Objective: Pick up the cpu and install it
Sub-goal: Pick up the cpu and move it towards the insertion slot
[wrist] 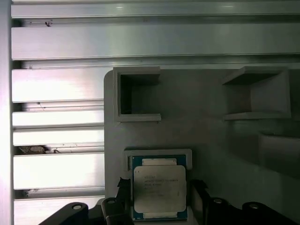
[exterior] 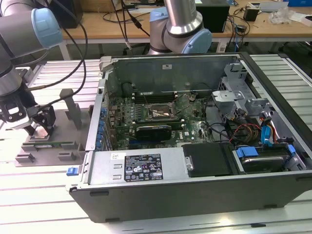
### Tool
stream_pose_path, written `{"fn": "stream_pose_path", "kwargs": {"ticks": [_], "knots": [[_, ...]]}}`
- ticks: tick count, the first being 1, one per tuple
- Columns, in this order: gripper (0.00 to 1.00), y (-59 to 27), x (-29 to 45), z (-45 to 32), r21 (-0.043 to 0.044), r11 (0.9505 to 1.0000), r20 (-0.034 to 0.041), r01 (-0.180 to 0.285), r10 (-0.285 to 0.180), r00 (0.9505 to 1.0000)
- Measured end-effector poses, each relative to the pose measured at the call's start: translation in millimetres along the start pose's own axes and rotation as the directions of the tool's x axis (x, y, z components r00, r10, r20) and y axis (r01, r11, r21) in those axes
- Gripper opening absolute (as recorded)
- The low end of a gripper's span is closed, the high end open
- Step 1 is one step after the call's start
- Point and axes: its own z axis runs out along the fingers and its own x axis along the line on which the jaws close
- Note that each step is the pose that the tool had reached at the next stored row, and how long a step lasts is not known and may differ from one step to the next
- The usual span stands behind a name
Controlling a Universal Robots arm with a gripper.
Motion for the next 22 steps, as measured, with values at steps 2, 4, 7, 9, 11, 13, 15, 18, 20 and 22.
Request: {"fn": "stream_pose_path", "kwargs": {"ticks": [2, 4, 7, 9, 11, 13, 15, 18, 20, 22], "knots": [[0.62, 0.0, 0.2, 0.7, -0.0001, 1.0, 0.0005, 0.0, 0.0, 1.0], [0.62, 0.0, 0.6, 1.0, -0.0001, 1.0, 0.0009, 0.0, 0.0, 1.0], [0.62, 0.0, 1.3, 0.9, -0.0001, 1.0, 0.0013, 0.0, 0.0, 1.0], [0.62, 0.0, 1.4, 1.0, -0.0001, 1.0, 0.0014, 0.0, 0.0, 1.0], [0.62, 0.3, 1.6, 1.3, -0.004, 1.0, 0.0012, 0.0, 0.0, 1.0], [0.62, 0.5, 1.5, 1.5, -0.0043, 1.0, 0.001, 0.0, 0.0, 1.0], [0.62, 0.6, 1.5, 2.1, -0.0044, 1.0, 0.0012, 0.0, 0.0, 1.0], [0.62, 0.6, 1.5, 2.1, -0.0043, 1.0, 0.0011, 0.0, 0.0, 1.0], [0.62, 1.3, 1.6, 2.3, -0.0059, 1.0, 0.0014, 0.0, 0.0, 1.0], [0.62, 1.5, 1.6, 2.2, -0.0058, 1.0, 0.0012, 0.0, 0.0, 1.0]]}}
